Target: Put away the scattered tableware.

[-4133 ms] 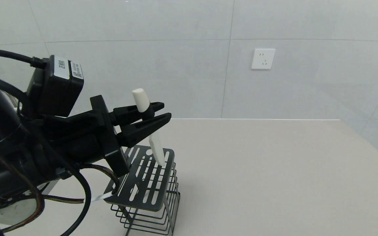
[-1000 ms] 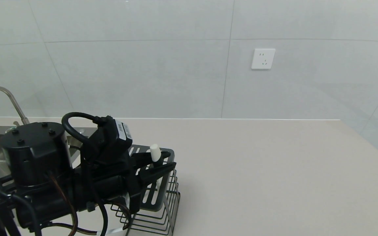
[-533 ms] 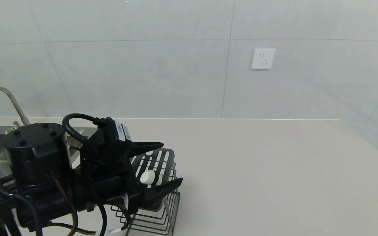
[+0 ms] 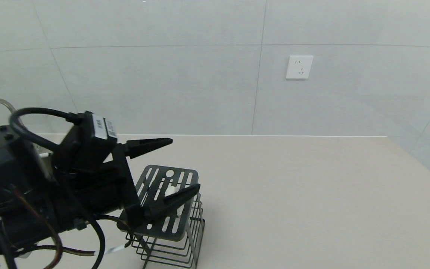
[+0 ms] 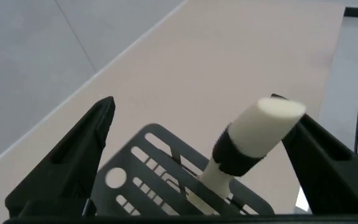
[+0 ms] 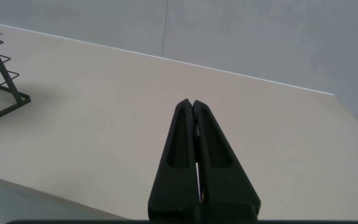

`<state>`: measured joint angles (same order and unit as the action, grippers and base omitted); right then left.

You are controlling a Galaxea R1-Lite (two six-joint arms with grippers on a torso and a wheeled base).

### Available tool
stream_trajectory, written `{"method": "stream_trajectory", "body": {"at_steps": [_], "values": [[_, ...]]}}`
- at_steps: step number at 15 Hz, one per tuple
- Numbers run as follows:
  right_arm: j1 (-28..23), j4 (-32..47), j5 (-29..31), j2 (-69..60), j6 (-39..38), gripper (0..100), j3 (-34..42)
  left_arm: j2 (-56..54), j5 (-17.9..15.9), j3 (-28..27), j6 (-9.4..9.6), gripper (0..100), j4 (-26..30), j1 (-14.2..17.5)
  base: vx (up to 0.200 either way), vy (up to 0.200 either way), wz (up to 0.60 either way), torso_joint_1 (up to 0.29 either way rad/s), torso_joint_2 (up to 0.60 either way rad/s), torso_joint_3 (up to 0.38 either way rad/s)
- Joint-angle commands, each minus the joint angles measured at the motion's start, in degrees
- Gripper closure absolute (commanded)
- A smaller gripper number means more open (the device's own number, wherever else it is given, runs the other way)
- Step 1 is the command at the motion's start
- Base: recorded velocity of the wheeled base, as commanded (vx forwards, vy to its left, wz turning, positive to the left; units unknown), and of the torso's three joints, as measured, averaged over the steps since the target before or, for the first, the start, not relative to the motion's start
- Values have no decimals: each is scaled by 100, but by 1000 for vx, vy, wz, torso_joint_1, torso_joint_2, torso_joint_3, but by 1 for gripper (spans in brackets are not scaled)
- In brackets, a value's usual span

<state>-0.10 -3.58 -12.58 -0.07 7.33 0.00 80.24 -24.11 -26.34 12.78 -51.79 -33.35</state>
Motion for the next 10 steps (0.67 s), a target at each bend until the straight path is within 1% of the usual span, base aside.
{"method": "stream_trajectory", "body": {"at_steps": [1,3,8,9,10], "values": [[1,-2,1,7,6,100,0,-738,3,33,-30,0,11,338,0,0,0,0,0,0],[1,-2,10,7,-3,100,0,-1116,3,42,-30,0,28,567,0,0,0,0,0,0],[1,7,-16,7,-21,100,0,-2680,12,103,-38,0,178,1463,0,0,0,0,0,0],[1,7,-16,7,-21,100,0,-2935,12,112,-65,0,230,1630,0,0,0,0,0,0],[1,7,-16,7,-21,100,0,-3392,12,147,-223,0,283,1964,0,0,0,0,0,0]]}}
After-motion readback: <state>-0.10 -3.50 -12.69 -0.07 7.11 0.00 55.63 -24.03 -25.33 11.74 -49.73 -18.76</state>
